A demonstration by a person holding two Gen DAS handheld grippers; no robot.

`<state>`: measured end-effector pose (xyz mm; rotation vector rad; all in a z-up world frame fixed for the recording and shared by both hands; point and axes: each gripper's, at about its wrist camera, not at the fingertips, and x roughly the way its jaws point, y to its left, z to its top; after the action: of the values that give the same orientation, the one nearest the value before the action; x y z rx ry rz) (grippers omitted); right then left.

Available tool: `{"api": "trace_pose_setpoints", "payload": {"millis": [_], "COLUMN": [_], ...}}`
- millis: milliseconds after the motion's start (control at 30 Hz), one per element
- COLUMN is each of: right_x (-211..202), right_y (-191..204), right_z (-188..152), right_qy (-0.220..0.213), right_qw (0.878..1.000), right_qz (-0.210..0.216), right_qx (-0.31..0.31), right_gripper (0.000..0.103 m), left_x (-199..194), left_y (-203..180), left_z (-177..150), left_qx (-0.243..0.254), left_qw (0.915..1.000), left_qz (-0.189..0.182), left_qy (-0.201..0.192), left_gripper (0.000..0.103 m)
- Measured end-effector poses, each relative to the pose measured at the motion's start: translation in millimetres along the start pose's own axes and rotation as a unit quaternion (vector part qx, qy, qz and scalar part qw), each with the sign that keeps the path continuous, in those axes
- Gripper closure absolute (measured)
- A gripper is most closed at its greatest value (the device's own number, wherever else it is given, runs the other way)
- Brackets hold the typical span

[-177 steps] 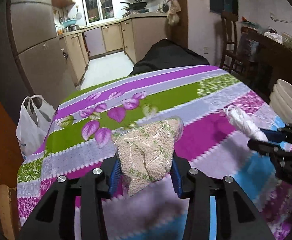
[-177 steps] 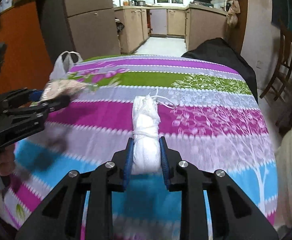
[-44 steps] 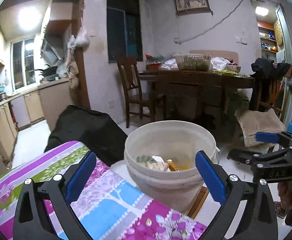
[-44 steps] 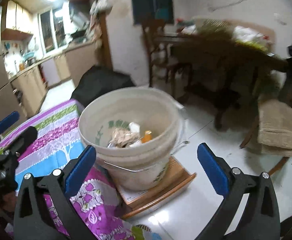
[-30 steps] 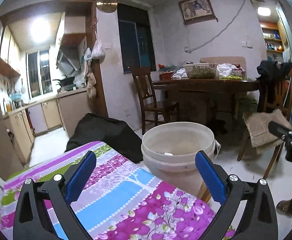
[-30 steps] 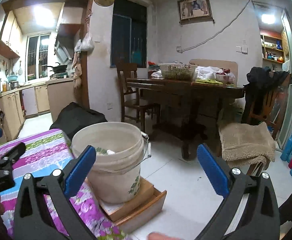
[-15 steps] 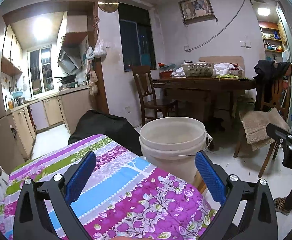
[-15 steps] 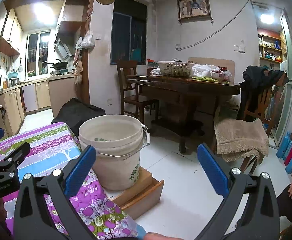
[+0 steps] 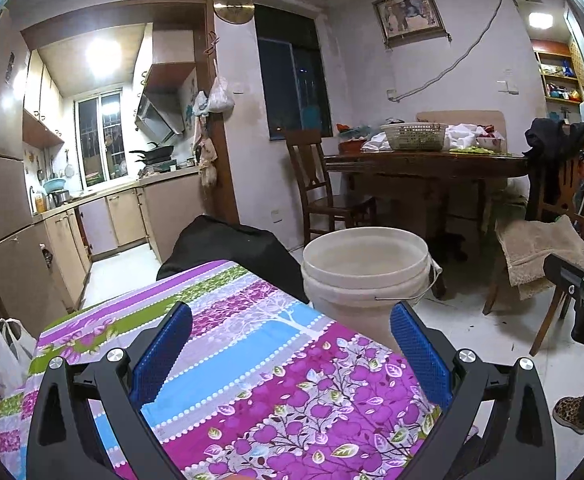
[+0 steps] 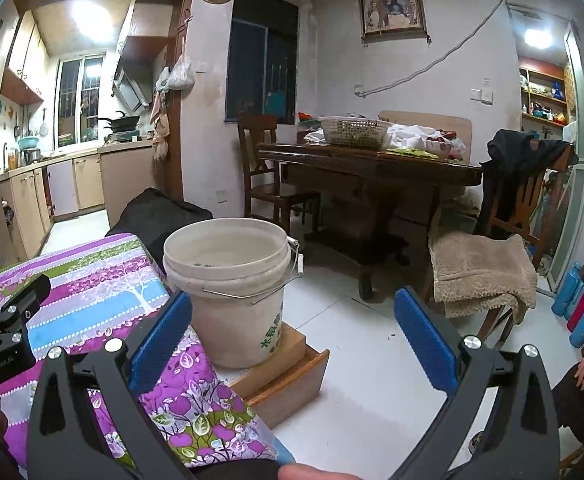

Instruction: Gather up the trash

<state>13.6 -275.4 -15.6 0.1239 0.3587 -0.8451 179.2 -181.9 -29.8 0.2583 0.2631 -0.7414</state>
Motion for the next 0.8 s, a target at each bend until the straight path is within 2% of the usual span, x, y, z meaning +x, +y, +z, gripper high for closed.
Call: {"api": "trace_pose_setpoints", "payload": {"millis": [333,600,800], "right_x": [6,6,7], "right_y": [11,16,14], "right_z": [-3,-4,-4], "right_qy": [0.013,0.016,0.018], "right_qw": [1.0,1.0,1.0], "right_qz": [0.004,0.004,0.004], "right_qx": [-0.006,-0.015,-0.011], "right_gripper": [0.005,0.005,0.005], "left_x": [5,8,4], "left_y": [14,15,13], "left_z": [-9,-13,-15], "left_qx": [-0.008,-0.008,-0.003], "left_qw": [0.9997,0.9998,0.9998], "left_qz": [0.02,0.014,0.016], "left_qy": [0.009,0.008,-0.008], "left_gripper": [0.004,0.004,0.004]}}
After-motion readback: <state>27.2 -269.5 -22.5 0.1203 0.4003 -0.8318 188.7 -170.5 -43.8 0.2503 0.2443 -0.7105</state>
